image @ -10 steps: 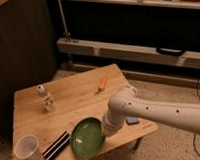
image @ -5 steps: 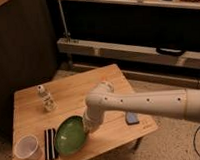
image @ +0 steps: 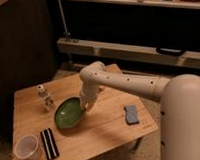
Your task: Drag the ceramic bowl in a circle
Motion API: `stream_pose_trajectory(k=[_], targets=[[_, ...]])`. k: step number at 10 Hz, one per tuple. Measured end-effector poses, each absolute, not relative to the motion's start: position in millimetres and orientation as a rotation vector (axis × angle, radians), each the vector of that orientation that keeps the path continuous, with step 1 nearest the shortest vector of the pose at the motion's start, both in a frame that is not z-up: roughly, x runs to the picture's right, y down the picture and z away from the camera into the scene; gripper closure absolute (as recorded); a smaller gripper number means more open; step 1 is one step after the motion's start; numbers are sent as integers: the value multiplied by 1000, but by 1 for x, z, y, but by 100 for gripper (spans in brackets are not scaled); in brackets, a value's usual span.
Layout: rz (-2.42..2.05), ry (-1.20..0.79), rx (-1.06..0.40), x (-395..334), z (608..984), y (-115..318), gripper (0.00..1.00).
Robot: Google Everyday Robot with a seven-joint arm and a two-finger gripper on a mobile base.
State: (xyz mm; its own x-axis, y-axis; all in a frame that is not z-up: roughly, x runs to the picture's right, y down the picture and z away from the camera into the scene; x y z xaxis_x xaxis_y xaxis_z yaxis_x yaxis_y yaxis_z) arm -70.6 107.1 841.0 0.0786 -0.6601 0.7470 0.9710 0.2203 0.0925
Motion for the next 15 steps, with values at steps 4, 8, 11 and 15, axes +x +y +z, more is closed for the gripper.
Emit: stream_pose_trajectory(k=[4, 8, 11, 15], targets=[[-1212, -736, -580, -11, 873, 109, 100], [-1164, -709, -578, 89, 841, 133, 100], [-1214, -745, -587, 132, 795, 180, 100], [-1323, -848, -534, 110, 732, 232, 100]])
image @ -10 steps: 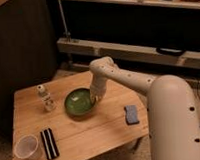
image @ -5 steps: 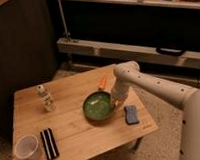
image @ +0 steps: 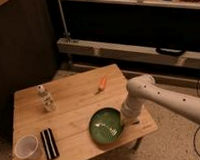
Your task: Drag the ceramic bowl in a circle
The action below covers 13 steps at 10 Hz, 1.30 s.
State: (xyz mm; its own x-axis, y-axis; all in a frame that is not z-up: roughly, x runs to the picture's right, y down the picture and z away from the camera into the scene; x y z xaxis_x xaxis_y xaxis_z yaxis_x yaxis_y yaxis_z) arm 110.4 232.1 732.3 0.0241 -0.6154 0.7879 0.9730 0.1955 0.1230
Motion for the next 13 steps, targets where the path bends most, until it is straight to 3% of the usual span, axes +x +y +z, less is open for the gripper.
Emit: stream_pose_trajectory(k=[3, 6, 10, 13], targets=[[-1404, -923, -484, 44, 714, 239, 100], [-1447, -970, -469, -38, 729, 226, 100], [-1442, -978, -486, -118, 772, 188, 100], [-1379, -932, -544, -124, 825, 143, 100]])
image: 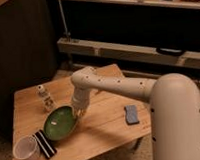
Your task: Drag the ceramic bowl in a circle
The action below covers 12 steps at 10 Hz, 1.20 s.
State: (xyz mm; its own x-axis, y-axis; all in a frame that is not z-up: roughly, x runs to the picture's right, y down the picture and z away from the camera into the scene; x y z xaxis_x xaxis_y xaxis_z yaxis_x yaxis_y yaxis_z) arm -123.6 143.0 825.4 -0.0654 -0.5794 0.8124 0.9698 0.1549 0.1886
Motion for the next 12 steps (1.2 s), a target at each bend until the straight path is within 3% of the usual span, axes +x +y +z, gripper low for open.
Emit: stream_pose_trajectory(k=[2, 5, 9, 12], targets=[[-1322, -895, -601, -103, 858, 132, 100], [-1252, -856, -642, -50, 868, 140, 100], [-1227, -817, -649, 48, 837, 166, 100], [-1283, -846, -633, 89, 788, 206, 100]])
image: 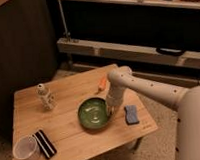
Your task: Drag the ceramic bowl in a circle
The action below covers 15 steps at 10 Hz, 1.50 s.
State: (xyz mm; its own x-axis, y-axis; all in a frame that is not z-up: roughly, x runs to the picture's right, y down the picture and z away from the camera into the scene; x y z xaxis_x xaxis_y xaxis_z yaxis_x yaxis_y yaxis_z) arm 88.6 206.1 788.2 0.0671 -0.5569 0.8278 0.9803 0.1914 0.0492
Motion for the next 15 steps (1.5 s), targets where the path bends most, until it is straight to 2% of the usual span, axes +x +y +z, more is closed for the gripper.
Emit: stream_pose_trajectory(k=[3, 6, 7, 10, 12, 15], targets=[[-1380, -914, -583, 71, 722, 252, 100], [-1469, -991, -529, 19, 697, 265, 100], [-1483, -1006, -522, -1, 700, 261, 100], [-1498, -1018, -535, -69, 741, 236, 100], [-1483, -996, -530, -96, 772, 204, 100], [-1421, -923, -529, -94, 819, 141, 100]])
